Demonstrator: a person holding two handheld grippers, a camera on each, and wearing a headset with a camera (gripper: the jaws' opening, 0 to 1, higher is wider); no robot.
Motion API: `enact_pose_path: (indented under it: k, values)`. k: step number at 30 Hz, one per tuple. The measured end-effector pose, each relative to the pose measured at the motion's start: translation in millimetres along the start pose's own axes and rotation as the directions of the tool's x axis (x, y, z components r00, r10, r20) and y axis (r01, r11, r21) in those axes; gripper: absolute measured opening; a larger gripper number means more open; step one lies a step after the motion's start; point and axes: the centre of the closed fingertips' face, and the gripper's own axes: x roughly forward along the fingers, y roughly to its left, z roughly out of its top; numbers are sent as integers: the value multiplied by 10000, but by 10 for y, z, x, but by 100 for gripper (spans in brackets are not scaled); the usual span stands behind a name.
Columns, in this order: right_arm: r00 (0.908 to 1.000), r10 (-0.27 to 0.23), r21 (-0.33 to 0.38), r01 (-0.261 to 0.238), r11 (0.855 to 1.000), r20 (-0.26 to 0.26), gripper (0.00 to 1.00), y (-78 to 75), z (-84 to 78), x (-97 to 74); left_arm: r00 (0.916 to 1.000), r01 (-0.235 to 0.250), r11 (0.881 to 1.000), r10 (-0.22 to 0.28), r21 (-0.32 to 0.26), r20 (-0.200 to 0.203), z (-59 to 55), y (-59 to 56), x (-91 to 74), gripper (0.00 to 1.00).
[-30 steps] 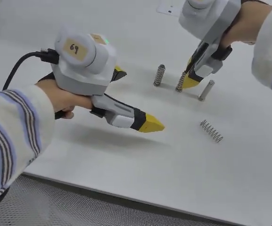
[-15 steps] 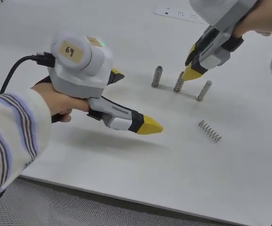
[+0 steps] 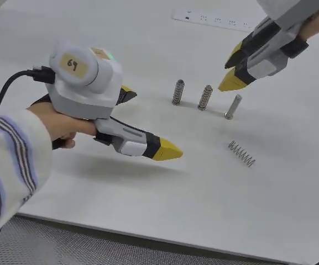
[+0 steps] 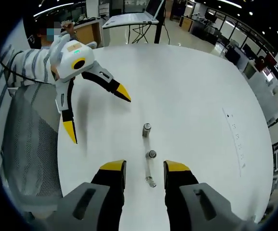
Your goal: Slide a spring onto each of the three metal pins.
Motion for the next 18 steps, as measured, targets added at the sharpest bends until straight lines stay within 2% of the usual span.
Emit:
enact_pose_path:
  k: [4, 5, 9, 11, 13, 15, 18]
  values:
    - [9983, 5, 536, -36, 9986, 587, 35, 36, -15, -30, 9999, -103, 9997, 105, 220, -114, -10, 11, -13, 98]
    - [9974, 5, 661, -53, 9978, 720, 36, 106, -32, -31, 9999, -89, 9997, 91, 220, -96, -6, 7, -13, 98]
    - [9929, -229, 1098, 100, 9939, 1169, 38, 124, -73, -52, 9999, -65, 10000, 65, -56, 106, 34, 16, -22, 98]
    - [9896, -316, 1389, 120, 9902, 1401, 42, 128, -94, -61, 9999, -125, 9999, 125, -5, 91, 36, 37, -28, 98]
    - [9842, -408, 1703, 110, 9853, 1722, 48, 154, -106, -70, 9998, -164, 9996, 166, -245, 105, 30, 64, -45, 97]
    - [9829, -349, 1737, 31, 9848, 1806, 53, 191, -145, -70, 9997, -212, 9995, 214, -251, 84, 18, 81, -59, 97]
    - [9818, -543, 2057, 159, 9785, 1822, 60, 215, -244, -60, 9996, -289, 9993, 290, -242, 45, 9, 106, -86, 97]
